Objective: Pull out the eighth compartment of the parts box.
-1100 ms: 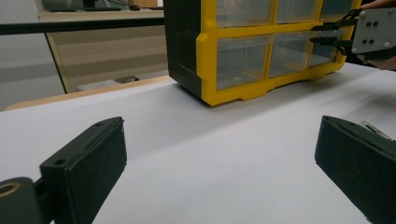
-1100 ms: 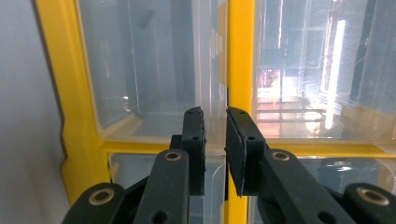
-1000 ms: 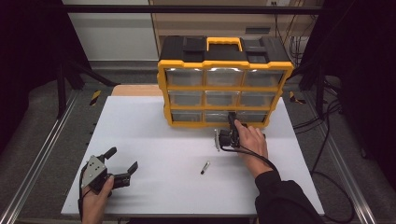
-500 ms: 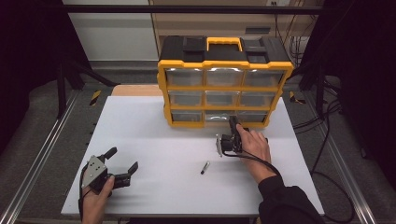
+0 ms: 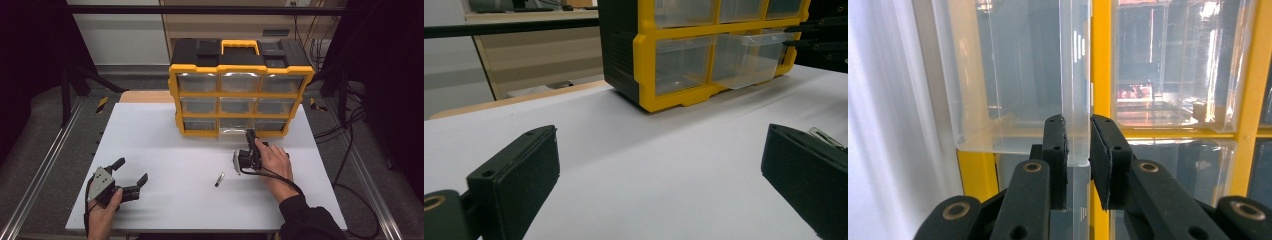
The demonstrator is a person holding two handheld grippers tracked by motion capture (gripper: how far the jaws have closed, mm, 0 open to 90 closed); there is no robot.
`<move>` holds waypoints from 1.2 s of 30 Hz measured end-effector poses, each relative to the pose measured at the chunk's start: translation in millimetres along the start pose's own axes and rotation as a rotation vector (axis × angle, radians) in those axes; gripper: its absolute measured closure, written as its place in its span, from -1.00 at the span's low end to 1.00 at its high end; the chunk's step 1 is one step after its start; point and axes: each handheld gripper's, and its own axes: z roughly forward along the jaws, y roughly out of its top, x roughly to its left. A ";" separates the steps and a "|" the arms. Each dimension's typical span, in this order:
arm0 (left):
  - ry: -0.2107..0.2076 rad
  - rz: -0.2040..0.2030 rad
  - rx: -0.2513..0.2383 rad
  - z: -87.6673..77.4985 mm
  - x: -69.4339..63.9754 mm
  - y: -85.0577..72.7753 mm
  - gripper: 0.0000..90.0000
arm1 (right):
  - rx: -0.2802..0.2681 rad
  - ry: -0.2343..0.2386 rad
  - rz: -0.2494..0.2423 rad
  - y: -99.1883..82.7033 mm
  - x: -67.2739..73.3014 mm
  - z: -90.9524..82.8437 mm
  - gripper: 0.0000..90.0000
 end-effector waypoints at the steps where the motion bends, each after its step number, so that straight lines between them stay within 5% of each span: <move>1: 0.000 0.000 0.000 0.0 0.0 0.0 -0.95 | 0.000 0.000 0.000 0.0 0.0 0.0 0.72; 36: -0.001 0.005 0.005 0.4 -0.8 -0.1 -0.95 | -0.017 0.009 -0.011 -0.1 2.3 -28.8 0.72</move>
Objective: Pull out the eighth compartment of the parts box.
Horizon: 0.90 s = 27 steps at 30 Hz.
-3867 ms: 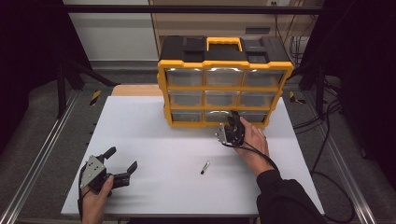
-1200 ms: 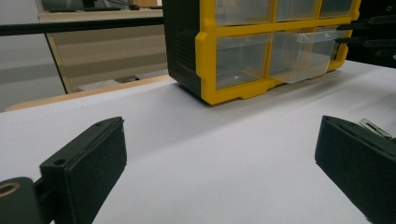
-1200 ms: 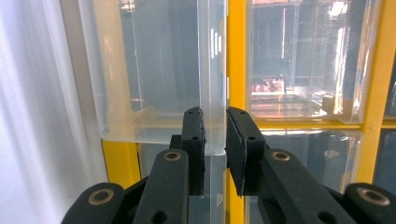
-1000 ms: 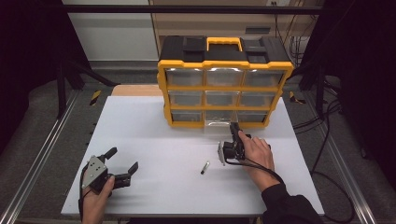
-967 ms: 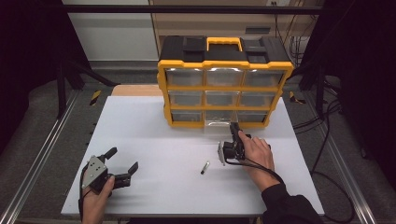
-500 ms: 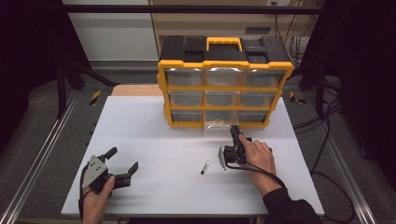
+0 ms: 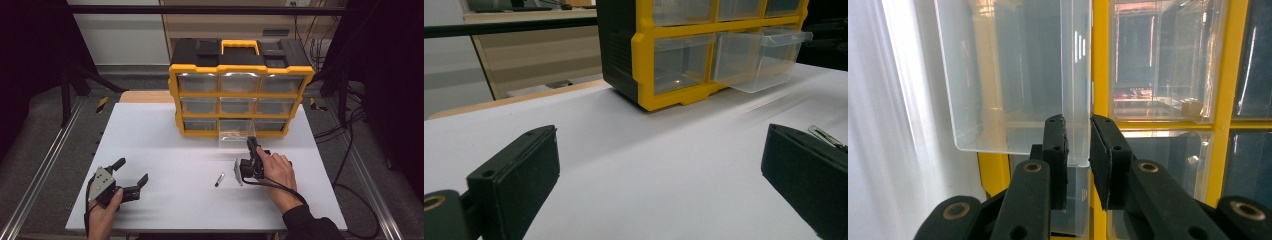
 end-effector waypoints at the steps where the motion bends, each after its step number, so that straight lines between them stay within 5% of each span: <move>1: 0.000 -0.001 0.000 0.0 0.2 0.0 -0.95 | -0.002 -0.002 0.003 0.0 0.4 -0.5 0.72; 27: 0.000 0.001 0.003 0.1 -0.2 -0.2 -0.95 | -0.007 0.005 0.012 1.8 0.3 -7.5 0.72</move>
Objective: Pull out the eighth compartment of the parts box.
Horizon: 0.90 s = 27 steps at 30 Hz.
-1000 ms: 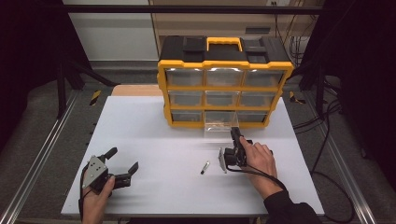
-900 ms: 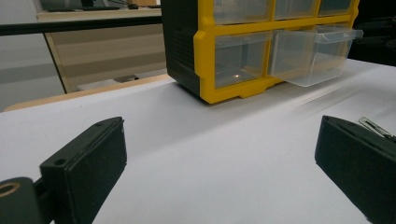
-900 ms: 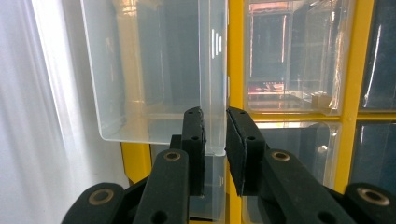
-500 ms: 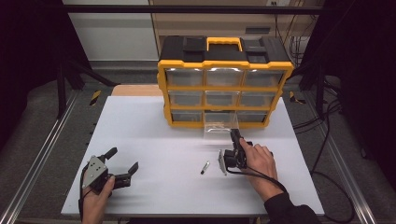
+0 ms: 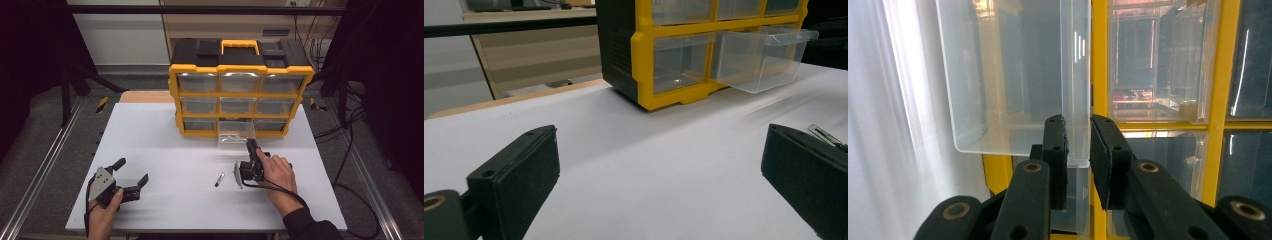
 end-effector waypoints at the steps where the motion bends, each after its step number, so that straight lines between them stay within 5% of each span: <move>1: 0.000 0.000 0.000 -0.1 0.1 0.0 -0.95 | -0.001 0.000 0.000 0.0 0.0 -0.1 0.72; 27: -0.001 0.002 0.001 -0.1 -0.1 0.0 -0.95 | -0.001 0.001 0.003 -2.2 0.3 -1.6 0.72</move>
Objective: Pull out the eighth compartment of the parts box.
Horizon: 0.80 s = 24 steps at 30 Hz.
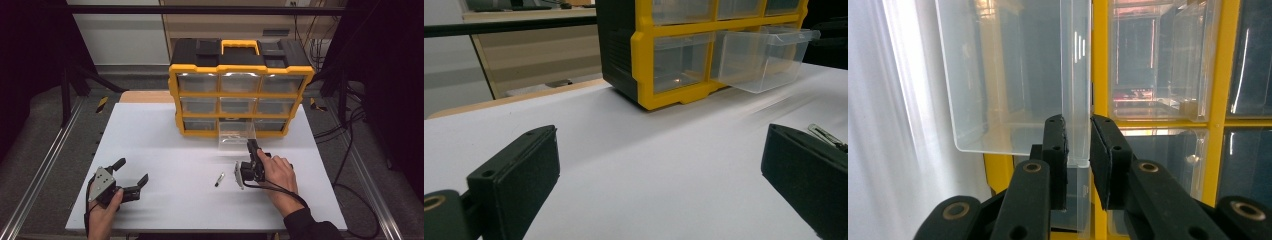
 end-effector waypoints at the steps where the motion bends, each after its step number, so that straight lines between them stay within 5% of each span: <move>1: 0.000 0.000 0.000 0.0 0.0 0.0 -0.95 | -0.002 -0.001 -0.009 -0.2 -0.6 -0.2 0.72; 24: -0.002 0.002 0.001 0.2 -0.3 0.0 -0.95 | -0.008 0.011 -0.003 -0.7 1.0 -6.8 0.71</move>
